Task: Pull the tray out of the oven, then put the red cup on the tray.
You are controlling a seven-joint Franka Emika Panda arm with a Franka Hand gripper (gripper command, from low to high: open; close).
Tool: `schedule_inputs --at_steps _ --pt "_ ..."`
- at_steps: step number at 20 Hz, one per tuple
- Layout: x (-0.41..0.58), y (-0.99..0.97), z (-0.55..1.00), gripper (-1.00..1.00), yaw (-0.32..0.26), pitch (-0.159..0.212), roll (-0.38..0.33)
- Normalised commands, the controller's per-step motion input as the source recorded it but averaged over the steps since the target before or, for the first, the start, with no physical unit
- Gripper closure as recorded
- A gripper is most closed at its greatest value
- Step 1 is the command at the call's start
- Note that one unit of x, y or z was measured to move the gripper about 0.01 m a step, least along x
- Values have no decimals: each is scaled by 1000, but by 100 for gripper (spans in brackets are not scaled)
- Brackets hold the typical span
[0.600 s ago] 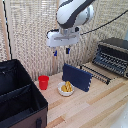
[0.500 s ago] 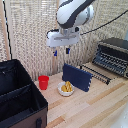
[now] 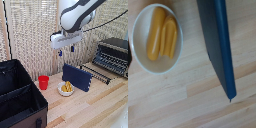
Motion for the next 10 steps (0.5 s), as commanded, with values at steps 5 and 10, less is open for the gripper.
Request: schedule_inputs --at_steps 5,10 --pt "-71 -415 0 -100 85 -51 -343" --pt "-28 -431 0 -100 91 -40 -328"
